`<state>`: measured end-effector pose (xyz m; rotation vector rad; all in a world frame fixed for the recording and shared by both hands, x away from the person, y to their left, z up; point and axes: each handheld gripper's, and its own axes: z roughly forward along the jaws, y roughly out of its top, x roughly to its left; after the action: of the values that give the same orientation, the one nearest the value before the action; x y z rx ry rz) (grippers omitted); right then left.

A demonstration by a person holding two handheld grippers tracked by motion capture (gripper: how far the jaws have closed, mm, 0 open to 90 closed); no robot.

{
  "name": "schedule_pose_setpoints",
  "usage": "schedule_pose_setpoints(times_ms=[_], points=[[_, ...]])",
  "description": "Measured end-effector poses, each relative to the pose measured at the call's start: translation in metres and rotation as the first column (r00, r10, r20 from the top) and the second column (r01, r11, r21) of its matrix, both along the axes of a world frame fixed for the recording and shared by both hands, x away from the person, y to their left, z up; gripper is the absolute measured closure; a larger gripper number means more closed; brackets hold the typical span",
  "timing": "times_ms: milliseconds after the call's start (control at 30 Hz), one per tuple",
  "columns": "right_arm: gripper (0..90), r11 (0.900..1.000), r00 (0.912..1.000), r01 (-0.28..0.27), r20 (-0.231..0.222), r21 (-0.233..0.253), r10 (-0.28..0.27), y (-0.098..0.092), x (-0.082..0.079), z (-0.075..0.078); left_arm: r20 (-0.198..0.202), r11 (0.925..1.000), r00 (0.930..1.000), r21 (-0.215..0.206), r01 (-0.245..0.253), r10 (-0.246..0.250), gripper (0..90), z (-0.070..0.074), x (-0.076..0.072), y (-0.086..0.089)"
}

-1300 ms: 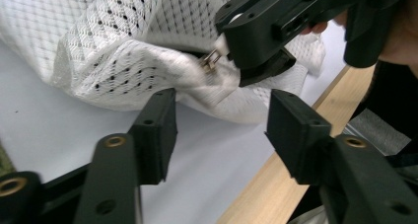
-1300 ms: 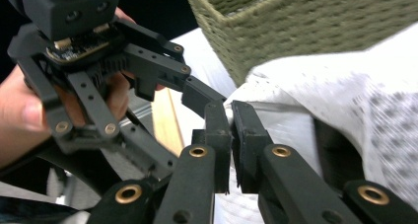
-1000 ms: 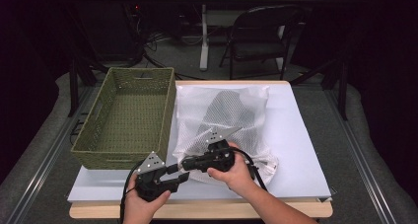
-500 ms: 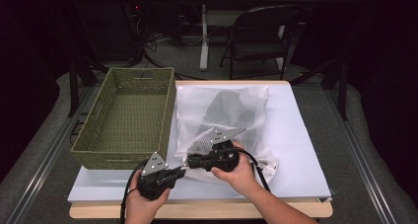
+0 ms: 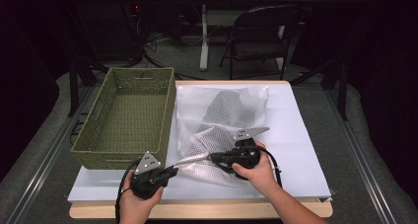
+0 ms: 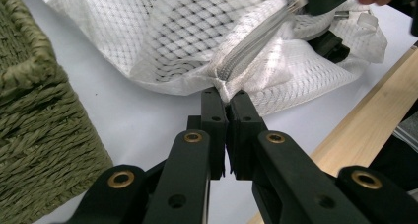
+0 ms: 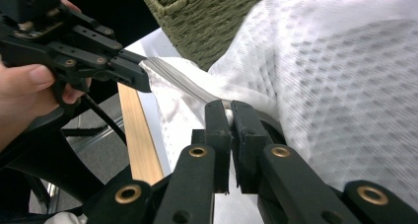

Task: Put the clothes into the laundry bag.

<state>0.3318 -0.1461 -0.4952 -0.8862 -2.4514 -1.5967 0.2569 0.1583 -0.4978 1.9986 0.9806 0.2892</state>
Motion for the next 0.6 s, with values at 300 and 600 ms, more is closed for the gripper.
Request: schedule_pose_setpoints(times_ms=[300,600], points=[[86.9,1.0,0.9988,-0.006,0.048,-0.023,0.007,0.005,-0.013,0.0,0.026,0.9981,0.9995,-0.058,0.02,-0.019,51.0,0.01,-0.003,-0.005],[86.9,0.999,0.9978,-0.052,0.041,-0.005,0.052,0.025,-0.017,0.0,0.034,0.9979,0.9987,-0.051,0.04,-0.039,41.5,0.011,0.004,-0.02]])
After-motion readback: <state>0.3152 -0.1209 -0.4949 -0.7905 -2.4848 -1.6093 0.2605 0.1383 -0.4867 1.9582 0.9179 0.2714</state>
